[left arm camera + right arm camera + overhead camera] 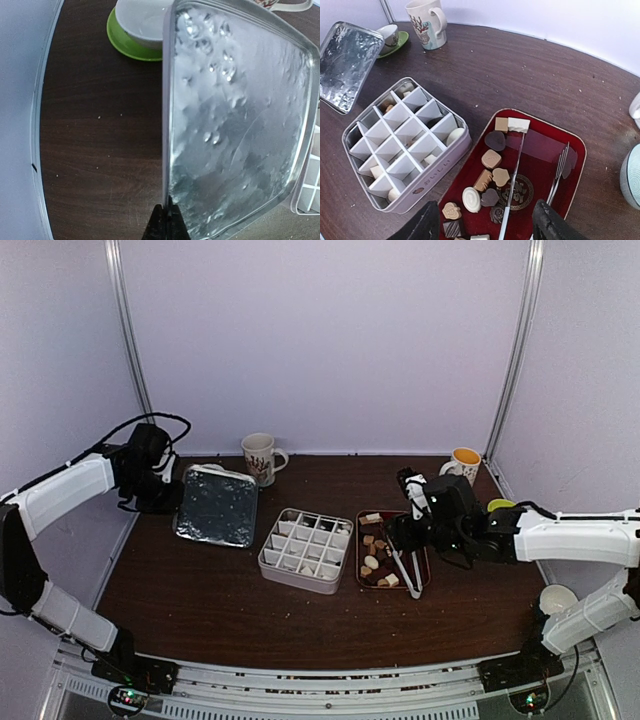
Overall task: Pack the chocolate
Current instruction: Pick up the box lid from the center of the board.
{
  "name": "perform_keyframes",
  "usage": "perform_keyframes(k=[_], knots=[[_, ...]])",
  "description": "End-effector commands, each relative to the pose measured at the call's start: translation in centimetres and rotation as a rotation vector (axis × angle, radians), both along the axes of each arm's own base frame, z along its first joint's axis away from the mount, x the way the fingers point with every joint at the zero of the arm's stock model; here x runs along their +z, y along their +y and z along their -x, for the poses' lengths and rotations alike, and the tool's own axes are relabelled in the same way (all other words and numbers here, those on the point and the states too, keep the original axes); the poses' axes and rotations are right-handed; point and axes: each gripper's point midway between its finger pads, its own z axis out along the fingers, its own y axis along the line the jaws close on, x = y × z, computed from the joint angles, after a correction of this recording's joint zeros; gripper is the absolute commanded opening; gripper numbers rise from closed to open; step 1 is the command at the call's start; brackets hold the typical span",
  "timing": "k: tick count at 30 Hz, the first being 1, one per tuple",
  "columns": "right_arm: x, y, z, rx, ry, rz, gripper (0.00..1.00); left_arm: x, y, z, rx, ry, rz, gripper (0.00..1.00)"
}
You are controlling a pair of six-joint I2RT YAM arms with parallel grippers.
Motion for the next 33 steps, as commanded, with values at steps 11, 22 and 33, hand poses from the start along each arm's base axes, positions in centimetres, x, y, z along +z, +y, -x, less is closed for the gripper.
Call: perform_keyframes(k=[11,22,33], knots=[[11.3,4.1,4.1,0.382,-0.431,0.006,0.71,8.0,-8.7,0.8,-0.342,-0.248,0.288,0.0],[10.7,5.9,10.4,0.867,-0.878,0.468,0.82,10.0,-13.4,2.1,-0.549,-0.151,0.449,0.0],[9.8,6.8,12.0,0.918,-1.133,0.771,0.86,9.4,-16.1,3.5,-0.645,-0.065,0.457,0.0]])
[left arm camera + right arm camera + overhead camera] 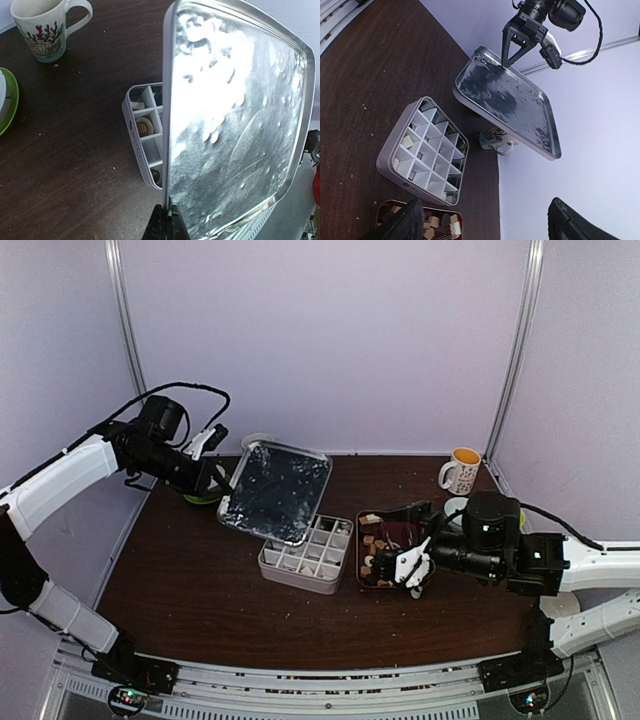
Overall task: Pack the chocolate
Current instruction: Pick up the box lid from the center of the board, then pass from the left arm to the right
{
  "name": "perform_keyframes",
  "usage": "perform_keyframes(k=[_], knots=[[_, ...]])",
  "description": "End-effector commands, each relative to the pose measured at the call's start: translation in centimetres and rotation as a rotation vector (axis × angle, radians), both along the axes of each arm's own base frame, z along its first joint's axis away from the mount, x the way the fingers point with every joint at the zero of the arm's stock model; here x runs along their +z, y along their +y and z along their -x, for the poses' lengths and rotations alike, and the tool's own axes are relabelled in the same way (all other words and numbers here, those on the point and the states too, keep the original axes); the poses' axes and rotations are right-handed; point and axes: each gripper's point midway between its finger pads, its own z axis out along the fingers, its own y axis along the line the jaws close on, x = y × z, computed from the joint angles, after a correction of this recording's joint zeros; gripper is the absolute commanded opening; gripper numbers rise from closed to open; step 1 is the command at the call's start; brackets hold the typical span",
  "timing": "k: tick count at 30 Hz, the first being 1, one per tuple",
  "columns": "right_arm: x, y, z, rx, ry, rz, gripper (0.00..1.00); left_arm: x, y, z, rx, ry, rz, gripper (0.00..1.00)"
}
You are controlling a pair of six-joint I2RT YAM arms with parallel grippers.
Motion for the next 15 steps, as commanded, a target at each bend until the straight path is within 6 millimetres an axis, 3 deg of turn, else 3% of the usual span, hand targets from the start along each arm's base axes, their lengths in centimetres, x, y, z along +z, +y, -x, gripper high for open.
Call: perform_keyframes(k=[1,4,7,15], knots=[[0.7,0.4,0.0,-0.008,-0.236,0.066,0.87,1.0,-1.7,0.6,-0.08,-0.01,0.042,0.0],[-0.6,0.7,-0.2,-0.03,-0.369,0.14,0.88,0.6,-2.2,0.9,-0.103,0.005,0.039,0.0],[-0.6,0.9,-0.5,-0.073,-0.451,0.148,0.89,0.1,-2.5,1.2,-0.116,0.019,0.008,0.0],[-0.3,2.7,-0.5,-0.055,-0.449,0.158,0.84,-0.6,-4.4,2.0,-0.186,0.051,0.003,0.0]])
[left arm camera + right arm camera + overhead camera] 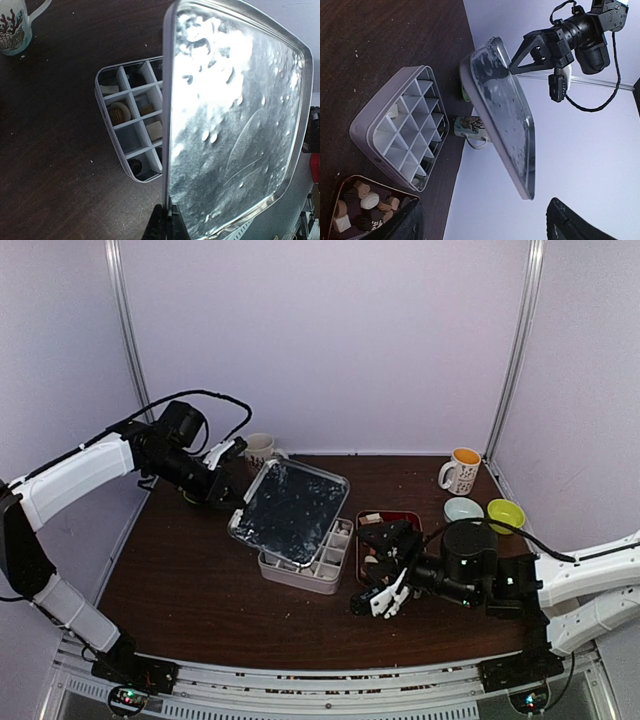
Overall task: Pack the chocolate
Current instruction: Pass from the left arm to the right
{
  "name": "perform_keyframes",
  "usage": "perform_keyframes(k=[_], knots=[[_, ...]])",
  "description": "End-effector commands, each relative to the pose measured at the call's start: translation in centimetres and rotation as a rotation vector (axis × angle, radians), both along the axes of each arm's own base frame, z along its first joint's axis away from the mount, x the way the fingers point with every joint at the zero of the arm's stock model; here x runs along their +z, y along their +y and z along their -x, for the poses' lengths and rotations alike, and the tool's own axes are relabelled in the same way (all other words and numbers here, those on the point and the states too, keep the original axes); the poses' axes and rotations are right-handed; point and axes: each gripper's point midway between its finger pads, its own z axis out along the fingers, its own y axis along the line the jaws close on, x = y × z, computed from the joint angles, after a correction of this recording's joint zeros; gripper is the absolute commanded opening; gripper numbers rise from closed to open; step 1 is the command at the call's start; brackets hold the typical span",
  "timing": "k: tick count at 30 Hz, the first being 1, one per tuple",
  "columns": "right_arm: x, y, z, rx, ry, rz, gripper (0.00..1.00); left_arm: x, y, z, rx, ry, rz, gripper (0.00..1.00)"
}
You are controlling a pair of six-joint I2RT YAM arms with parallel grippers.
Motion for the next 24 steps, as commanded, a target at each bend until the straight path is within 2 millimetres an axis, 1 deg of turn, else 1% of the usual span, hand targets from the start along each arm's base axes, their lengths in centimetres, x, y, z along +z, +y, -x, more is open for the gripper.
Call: perform_keyframes(k=[1,3,5,6,8,12,17,18,20,23,24], knots=[[2.4,1.2,-0.7,-0.029,-0.086,-0.056,0.84,1.3,-1.6,0.1,-0.062,-0.019,0.03,0.0],[1.3,1.7,-1.3,-0.053,-0.116,-0.003,0.82,1.2,-2.0,0.4,-0.077,-0.008,0.033,0.0],[0.7,2.2,-1.9,-0.091,-0.139,0.025,0.79,1.1,-2.5,0.7,-0.094,0.005,0.042,0.0],[0.6,2.4,-2.3,-0.114,-0.146,0.029,0.77,0.9,-2.7,0.8,-0.101,0.008,0.041,0.0],[0.6,2.9,-2.8,-0.136,-0.148,0.035,0.71,0.7,-3.1,1.1,-0.119,0.014,0.042,0.0],[1.2,3.8,-2.6,-0.119,-0.13,0.005,0.57,0.0,-3.5,1.7,-0.149,0.032,0.031,0.0],[0.7,4.3,-3.0,-0.128,-0.123,0.021,0.46,-0.5,-3.9,1.9,-0.165,0.047,0.028,0.0],[0.5,4.3,-3.0,-0.13,-0.119,0.03,0.42,-0.6,-4.0,1.9,-0.168,0.05,0.028,0.0],[0.6,4.4,-3.1,-0.131,-0.116,0.024,0.36,-0.7,-4.2,2.0,-0.174,0.053,0.031,0.0],[0.9,4.5,-3.0,-0.129,-0.115,0.013,0.21,-0.8,-4.5,2.2,-0.187,0.058,0.033,0.0],[1.0,4.5,-3.1,-0.132,-0.109,0.006,0.17,-0.8,-4.5,2.2,-0.191,0.056,0.034,0.0]])
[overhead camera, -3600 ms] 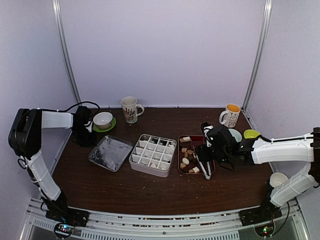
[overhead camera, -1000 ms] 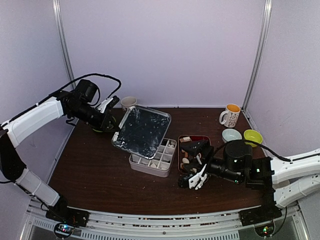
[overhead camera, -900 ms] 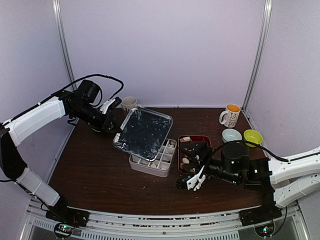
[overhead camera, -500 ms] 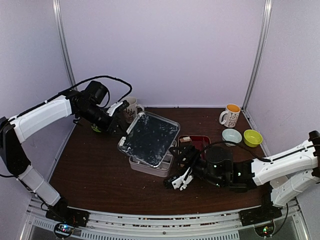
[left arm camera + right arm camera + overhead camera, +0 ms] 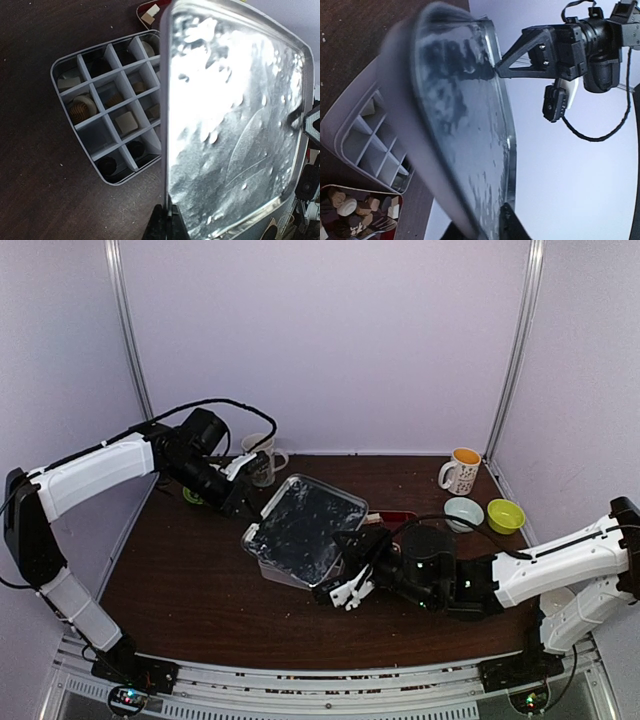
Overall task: Pack the chocolate
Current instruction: Pass from the left arm to the right
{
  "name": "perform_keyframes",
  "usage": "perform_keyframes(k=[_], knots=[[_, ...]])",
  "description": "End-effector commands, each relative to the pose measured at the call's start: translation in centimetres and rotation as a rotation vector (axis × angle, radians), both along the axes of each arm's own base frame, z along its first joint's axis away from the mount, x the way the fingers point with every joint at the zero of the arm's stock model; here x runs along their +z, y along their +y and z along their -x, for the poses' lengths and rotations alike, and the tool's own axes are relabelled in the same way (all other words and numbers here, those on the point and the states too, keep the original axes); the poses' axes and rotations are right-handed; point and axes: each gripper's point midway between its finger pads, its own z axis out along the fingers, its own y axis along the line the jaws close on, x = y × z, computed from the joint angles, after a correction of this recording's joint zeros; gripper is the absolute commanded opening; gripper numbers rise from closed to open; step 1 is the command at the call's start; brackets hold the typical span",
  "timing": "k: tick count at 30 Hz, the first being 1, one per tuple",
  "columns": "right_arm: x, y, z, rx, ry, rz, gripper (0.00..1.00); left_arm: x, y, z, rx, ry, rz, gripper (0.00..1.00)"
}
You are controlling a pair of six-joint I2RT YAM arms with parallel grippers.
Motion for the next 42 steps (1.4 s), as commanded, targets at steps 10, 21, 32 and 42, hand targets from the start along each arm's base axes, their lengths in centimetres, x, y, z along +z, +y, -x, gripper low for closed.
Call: perform_keyframes(k=[10,21,32,42], knots=[[1.5,0.4,0.3,-0.007,0.114,-0.063,0.07,3.6,-1.3,-0.9,-0.03,-0.147,0.103,0.41],[2.0,0.5,0.5,-0.008,0.202,-0.118,0.06,14.5,1.4,-1.9,0.161,-0.567,0.272,0.93],[5.3,1.0,0.2,0.007,0.549,-0.348,0.09,19.5,6.5,-0.4,0.35,-0.847,0.324,0.98],[10.4,0.4,-1.9,0.046,0.899,-0.743,0.1,20.1,10.0,0.1,0.464,-0.939,0.23,0.98]])
